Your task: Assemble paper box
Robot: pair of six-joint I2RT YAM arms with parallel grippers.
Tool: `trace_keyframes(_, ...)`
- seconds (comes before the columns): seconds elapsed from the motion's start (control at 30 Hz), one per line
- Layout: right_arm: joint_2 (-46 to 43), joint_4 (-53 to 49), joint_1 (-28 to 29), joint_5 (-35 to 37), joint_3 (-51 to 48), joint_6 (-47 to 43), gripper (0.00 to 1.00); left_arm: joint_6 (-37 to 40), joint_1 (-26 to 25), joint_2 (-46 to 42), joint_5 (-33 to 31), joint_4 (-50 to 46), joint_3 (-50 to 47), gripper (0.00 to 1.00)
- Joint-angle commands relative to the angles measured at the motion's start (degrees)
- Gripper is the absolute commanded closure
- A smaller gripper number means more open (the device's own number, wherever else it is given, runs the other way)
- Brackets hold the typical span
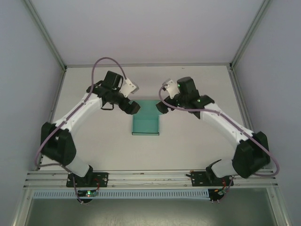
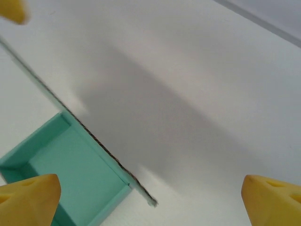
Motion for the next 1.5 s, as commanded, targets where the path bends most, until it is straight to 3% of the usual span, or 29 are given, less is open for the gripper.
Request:
trace_keyframes(0.0,7.0,-13.4,-1.6,-12.4,7.7,-16.1,0.02,12.2,0.8,4.6,5.0,-13.1,5.5,0.09)
trace_keyframes(0.2,18.6,-26.4,-3.4,-12.2,19.3,-20.8,0.14,15.5,0.7,6.6,-0.3,-14.9,6.3,0.32)
trace_keyframes(0.3,21.2,-29.5,-2.9,-13.0,20.9,-23.5,0.2,16.3,0.8,7.7,-2.4,-16.0,6.5,0.38)
trace_keyframes(0.4,21.8,-29.8,-2.9,-12.4,20.8,-23.5,0.36,15.6,0.8,7.9,-3.2,-14.8,6.4,0.49)
trace_keyframes(0.5,21.5,-29.3,-3.1,-10.2,20.3,-22.3,0.56,15.4,0.7,8.4,-3.2,-14.8,7.5,0.74)
trace_keyframes(0.57,21.1,-29.5,-3.1,-9.8,20.2,-22.3,0.61,15.5,0.7,8.8,-3.6,-15.6,8.2,0.89)
trace_keyframes(0.67,20.9,-29.4,-3.0,-10.1,20.2,-22.1,0.75,15.1,0.7,9.1,-4.4,-15.5,8.6,1.0)
trace_keyframes(0.87,19.1,-26.3,-1.3,-4.9,19.6,-16.7,0.89,7.8,0.4,7.2,-10.2,-10.5,8.7,1.0)
trace_keyframes(1.0,14.5,-17.4,-0.4,4.3,17.7,-3.7,0.98,-2.4,-0.1,6.2,-18.0,-5.5,8.5,1.0)
trace_keyframes(1.13,9.0,-6.3,0.5,13.0,12.3,13.6,1.0,-20.2,-1.3,5.2,-25.2,-1.1,7.3,1.0)
trace_keyframes(1.2,6.6,0.3,1.2,18.6,8.1,22.8,0.96,-30.1,-1.9,4.2,-25.9,1.6,5.3,1.0)
trace_keyframes(1.27,4.1,7.7,2.6,26.3,3.2,31.6,0.98,-37.9,-3.0,2.7,-24.1,5.6,1.8,1.0)
trace_keyframes(1.33,2.0,16.4,3.8,32.3,-1.9,39.7,1.0,-45.6,-4.5,0.7,-26.6,10.3,-1.8,1.0)
trace_keyframes(1.47,1.5,28.5,6.3,35.8,-7.2,50.7,1.0,-58.5,-7.0,-0.4,-35.9,11.0,-2.8,1.0)
